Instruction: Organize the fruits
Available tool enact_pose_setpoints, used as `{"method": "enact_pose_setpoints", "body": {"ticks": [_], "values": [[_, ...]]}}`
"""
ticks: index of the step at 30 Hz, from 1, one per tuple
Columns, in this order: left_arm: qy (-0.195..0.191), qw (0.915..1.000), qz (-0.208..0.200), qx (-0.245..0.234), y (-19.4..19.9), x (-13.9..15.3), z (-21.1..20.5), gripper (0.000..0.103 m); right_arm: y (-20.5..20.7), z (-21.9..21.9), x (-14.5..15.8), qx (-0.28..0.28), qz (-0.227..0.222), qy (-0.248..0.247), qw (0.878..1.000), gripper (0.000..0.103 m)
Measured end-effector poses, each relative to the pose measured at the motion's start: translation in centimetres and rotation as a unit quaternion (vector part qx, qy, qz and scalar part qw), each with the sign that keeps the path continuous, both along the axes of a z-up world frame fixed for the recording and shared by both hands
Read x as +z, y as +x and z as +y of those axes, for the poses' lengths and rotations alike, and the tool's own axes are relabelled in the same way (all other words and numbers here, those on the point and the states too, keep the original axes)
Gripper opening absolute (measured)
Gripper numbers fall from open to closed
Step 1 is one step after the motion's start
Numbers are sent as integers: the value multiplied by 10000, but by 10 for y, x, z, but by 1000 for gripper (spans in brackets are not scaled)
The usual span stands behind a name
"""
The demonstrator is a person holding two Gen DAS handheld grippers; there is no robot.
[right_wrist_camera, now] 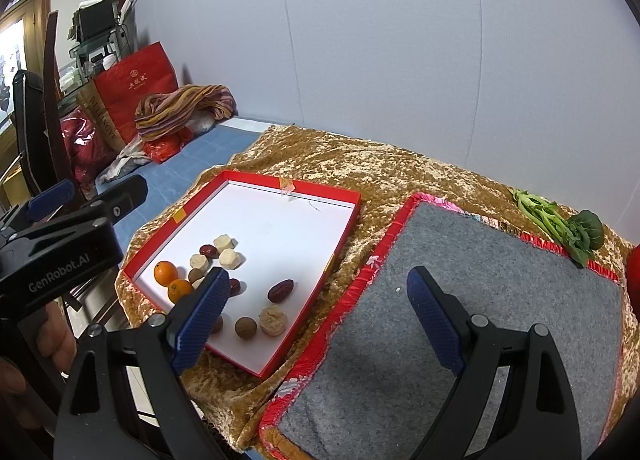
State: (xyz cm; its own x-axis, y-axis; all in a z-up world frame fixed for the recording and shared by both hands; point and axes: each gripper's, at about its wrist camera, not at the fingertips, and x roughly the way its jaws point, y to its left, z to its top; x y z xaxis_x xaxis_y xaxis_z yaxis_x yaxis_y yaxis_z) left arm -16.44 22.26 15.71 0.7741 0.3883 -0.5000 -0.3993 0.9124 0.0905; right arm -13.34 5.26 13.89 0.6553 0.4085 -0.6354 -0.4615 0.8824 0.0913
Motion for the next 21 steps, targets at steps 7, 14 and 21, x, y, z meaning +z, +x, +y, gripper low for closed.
{"method": "enact_pose_setpoints", "body": {"ticks": [7, 14, 21], "values": [[-10, 10000, -4, 24, 0, 0, -1, 103, 0, 0, 0, 4, -9, 1, 10000, 90], [-26, 10000, -8, 37, -1, 0, -2, 103, 0, 0, -1, 4, -6, 0, 10000, 90], [-45, 10000, -16, 50, -2, 0, -2, 103, 0, 2, -2, 18, -10, -4, 10000, 90]]}}
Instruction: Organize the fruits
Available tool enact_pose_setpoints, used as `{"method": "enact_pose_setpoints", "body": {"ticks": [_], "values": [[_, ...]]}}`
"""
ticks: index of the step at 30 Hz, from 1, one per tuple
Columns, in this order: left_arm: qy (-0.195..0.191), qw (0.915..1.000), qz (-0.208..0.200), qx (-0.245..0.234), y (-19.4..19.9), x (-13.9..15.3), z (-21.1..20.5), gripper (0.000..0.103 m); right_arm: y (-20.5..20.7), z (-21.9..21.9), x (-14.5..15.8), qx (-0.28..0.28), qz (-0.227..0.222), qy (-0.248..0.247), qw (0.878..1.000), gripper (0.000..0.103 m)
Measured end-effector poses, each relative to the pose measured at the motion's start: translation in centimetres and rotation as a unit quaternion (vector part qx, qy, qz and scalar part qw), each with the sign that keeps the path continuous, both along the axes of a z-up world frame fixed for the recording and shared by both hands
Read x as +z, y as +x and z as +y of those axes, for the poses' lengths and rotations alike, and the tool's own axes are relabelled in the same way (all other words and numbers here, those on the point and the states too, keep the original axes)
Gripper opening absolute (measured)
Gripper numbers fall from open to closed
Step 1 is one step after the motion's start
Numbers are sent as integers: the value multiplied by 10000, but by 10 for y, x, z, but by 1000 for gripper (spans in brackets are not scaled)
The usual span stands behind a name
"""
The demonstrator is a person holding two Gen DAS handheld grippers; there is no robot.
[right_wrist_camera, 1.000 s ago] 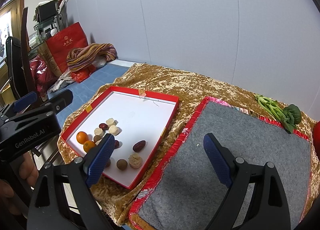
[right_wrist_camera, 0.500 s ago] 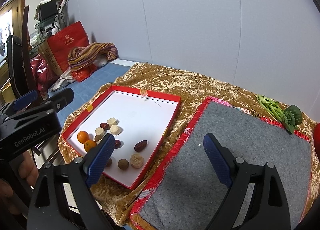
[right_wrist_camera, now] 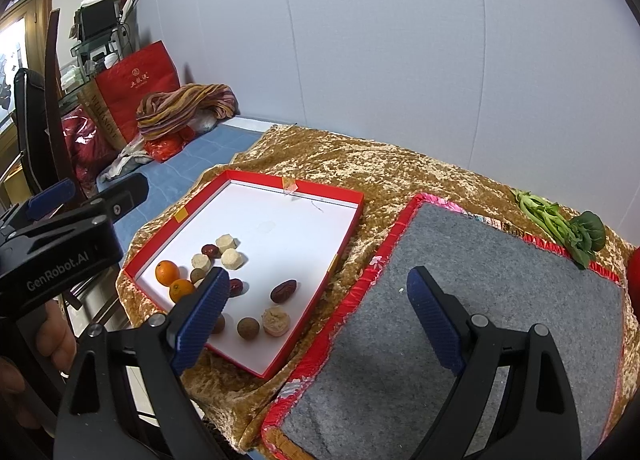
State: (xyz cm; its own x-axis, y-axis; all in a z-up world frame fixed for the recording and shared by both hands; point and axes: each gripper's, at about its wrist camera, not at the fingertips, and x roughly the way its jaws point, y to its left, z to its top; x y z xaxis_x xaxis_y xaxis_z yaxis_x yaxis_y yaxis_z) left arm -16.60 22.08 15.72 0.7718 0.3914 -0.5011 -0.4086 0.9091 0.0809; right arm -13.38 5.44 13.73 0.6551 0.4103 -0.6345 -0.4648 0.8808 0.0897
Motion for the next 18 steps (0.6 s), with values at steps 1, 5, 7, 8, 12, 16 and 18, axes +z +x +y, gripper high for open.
{"method": "enact_pose_setpoints", "body": {"ticks": [1, 5, 7, 8, 12, 16, 18], "values": [[4, 10000, 0, 2, 1, 0, -1, 103, 0, 0, 0, -2, -2, -2, 10000, 90], [-5, 10000, 3, 10, -1, 0, 0, 103, 0, 1, 0, -2, 5, -2, 10000, 90], [-8, 10000, -4, 13, -1, 0, 0, 103, 0, 0, 0, -3, 3, -1, 10000, 90], [-15, 10000, -3, 8, -1, 0, 0, 103, 0, 1, 0, -3, 4, -3, 10000, 90], [-12, 10000, 2, 21, -1, 0, -1, 103, 0, 0, 0, -4, 1, 1, 10000, 90], [-18, 10000, 4, 33, -3, -1, 1, 103, -1, 2, -2, 15, 10, -12, 10000, 90], [-18, 10000, 1, 33, -3, 0, 1, 103, 0, 3, -2, 24, 9, -15, 10000, 90]]}}
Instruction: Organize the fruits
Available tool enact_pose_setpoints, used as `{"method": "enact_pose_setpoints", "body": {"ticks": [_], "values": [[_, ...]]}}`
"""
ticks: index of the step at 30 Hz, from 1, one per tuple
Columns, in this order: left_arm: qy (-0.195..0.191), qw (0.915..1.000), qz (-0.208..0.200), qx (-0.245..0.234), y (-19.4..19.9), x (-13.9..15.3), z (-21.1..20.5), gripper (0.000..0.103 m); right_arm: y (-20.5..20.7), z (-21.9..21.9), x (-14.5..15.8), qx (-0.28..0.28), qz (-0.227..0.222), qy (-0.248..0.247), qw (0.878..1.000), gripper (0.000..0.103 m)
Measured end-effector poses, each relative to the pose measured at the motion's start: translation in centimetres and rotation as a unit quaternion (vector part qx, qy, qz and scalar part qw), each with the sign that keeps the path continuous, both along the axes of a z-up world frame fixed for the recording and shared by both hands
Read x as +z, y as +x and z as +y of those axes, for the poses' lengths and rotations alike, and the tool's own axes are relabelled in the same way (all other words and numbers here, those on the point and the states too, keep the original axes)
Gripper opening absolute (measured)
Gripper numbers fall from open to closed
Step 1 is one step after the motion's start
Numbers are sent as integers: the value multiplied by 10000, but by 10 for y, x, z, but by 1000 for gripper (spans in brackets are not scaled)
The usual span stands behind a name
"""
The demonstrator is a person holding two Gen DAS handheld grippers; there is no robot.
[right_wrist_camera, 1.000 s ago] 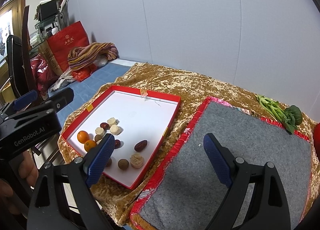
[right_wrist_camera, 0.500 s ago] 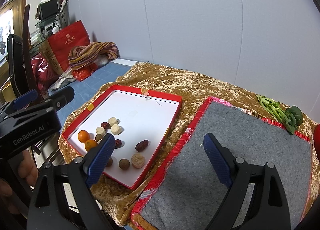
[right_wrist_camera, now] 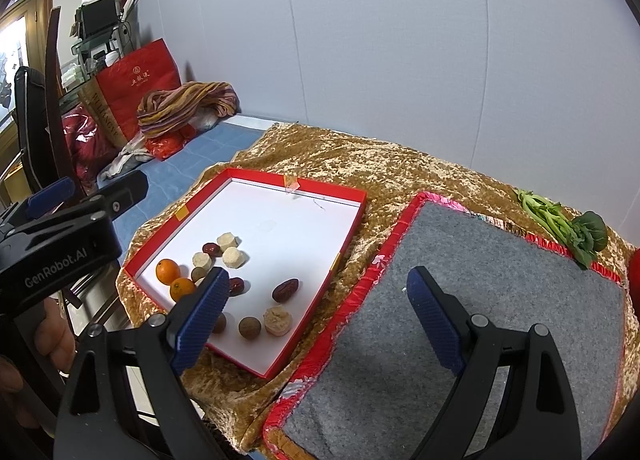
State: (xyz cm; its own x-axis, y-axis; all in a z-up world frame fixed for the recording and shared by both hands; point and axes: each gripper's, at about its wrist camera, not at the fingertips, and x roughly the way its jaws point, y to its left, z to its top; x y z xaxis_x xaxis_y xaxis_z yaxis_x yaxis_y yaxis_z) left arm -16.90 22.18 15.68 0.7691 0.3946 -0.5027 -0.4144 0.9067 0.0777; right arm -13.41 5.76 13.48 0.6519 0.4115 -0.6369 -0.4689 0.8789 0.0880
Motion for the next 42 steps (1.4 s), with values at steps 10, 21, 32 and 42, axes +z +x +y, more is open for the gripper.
{"method": "enact_pose_setpoints", "body": {"ticks": [10, 21, 32, 42], "values": [[-14, 10000, 6, 27, -3, -1, 1, 103, 0, 1, -1, 10, 2, -5, 10000, 90], [-26, 10000, -3, 56, -5, -1, 2, 103, 2, 1, -3, 27, -8, 0, 10000, 90], [-53, 10000, -7, 55, -6, -1, 2, 103, 3, -1, -1, 45, -33, 9, 10000, 90], [-67, 9999, -13, 95, -9, -1, 1, 103, 3, 0, 0, 56, -35, 5, 10000, 90]]}}
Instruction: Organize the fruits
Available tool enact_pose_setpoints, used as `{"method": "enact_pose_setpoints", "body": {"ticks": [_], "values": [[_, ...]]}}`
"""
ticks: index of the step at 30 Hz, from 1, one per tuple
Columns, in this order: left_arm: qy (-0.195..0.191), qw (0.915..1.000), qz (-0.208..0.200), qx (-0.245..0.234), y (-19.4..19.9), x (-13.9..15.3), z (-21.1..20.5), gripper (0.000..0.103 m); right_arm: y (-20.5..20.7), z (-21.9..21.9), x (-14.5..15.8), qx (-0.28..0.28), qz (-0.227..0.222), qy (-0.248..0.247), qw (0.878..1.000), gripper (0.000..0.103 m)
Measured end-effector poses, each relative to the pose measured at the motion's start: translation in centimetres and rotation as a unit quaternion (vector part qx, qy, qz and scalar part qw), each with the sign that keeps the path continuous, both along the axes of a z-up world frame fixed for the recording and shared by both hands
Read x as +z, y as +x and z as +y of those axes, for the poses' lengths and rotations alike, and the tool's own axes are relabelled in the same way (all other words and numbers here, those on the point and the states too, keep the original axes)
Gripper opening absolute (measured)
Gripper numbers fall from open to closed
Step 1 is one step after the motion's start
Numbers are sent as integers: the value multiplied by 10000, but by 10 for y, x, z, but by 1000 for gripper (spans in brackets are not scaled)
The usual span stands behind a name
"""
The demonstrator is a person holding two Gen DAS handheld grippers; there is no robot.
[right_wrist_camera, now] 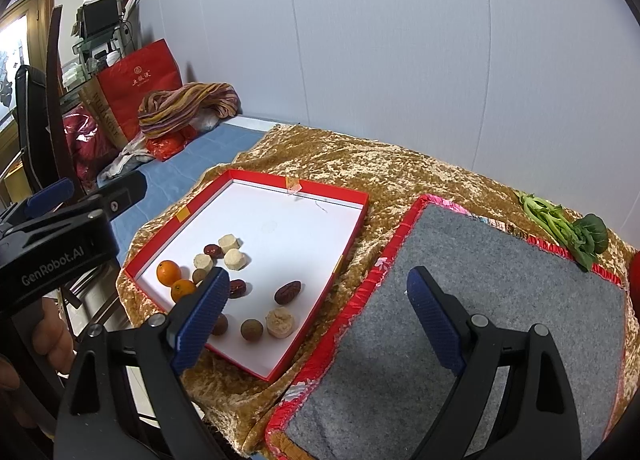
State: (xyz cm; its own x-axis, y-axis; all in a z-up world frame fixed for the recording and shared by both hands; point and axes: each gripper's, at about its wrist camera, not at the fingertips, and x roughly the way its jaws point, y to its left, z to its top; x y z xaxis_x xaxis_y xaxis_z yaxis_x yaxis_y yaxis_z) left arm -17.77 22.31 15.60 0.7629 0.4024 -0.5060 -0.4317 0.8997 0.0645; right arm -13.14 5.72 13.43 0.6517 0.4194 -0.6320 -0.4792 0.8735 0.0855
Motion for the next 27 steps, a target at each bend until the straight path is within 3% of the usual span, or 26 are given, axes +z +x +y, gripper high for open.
{"method": "enact_pose_setpoints", "body": {"ticks": [27], "values": [[-47, 10000, 1, 47, -2, 2, -3, 103, 0, 1, 0, -3, 2, 1, 10000, 90]]}}
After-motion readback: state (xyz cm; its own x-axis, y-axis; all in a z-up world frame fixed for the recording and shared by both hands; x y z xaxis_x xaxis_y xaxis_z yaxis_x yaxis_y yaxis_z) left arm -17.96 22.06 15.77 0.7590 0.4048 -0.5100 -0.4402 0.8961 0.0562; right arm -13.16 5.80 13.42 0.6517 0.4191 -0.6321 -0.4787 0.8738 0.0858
